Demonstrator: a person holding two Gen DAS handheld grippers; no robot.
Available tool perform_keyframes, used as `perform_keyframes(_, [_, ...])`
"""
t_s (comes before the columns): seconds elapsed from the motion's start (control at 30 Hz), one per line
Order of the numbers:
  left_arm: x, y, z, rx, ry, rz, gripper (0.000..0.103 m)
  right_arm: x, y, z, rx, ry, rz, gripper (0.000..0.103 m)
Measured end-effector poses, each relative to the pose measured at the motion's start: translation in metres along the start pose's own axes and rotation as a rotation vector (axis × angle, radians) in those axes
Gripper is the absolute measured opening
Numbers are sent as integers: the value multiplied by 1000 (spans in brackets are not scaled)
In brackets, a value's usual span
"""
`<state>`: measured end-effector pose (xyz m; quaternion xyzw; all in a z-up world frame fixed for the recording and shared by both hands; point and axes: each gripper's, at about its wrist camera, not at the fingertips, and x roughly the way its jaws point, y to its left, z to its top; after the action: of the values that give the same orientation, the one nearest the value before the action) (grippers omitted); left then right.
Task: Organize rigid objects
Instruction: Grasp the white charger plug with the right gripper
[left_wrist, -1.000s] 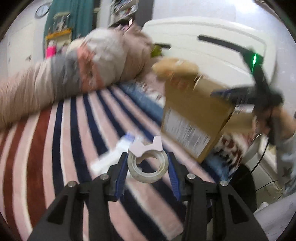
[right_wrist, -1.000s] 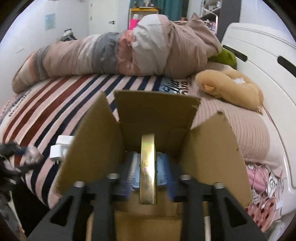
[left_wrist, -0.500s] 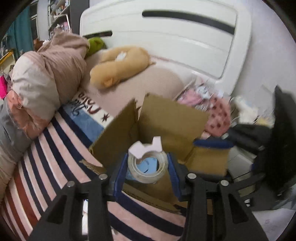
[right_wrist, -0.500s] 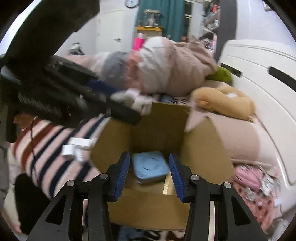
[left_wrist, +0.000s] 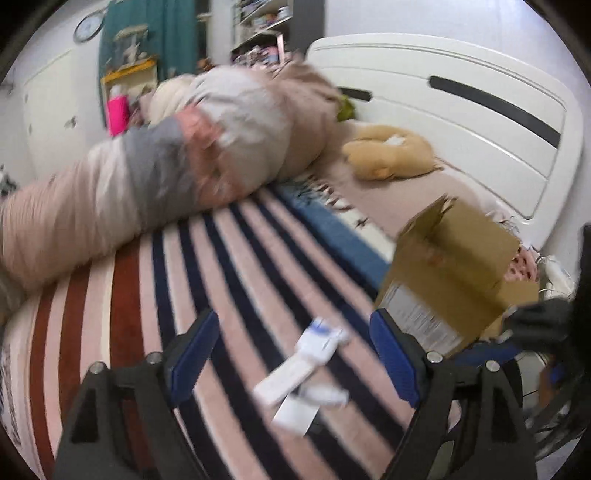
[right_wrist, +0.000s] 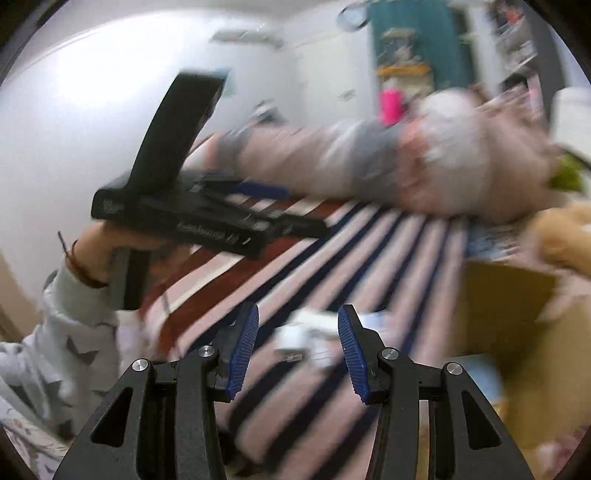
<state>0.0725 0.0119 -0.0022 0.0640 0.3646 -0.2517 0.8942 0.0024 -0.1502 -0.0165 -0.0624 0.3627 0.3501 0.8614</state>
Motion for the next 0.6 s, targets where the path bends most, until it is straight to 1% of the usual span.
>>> perform_keyframes(0.1, [6,13,-23,-29,22,9,82,75,1,-24,49,119,53,41])
perform_keyframes(0.13, [8,15,-28,-36,27,8,82,92,-1,-31,57,141,57,41])
perform_keyframes(0.23, [10,24,-38,-58,29,-5,82,138,-6,-46,15,171,-34,41])
perform_keyframes(0.27, [10,24,-42,-61,29,-5,82,149,-7,-48,7,178,-47,43])
perform_keyframes(0.33, [10,27,-47,-63,33,9,82,160,-9,-48,-2,166,-80,43])
perform_keyframes(0.43, [14,36,-56,-90,44,24,82,172,-17,-44,-7,183,-142,42])
perform_keyframes(0.6, [16,49,-69,-127,55,42,82,186,-23,-40,-35,193,-143,46])
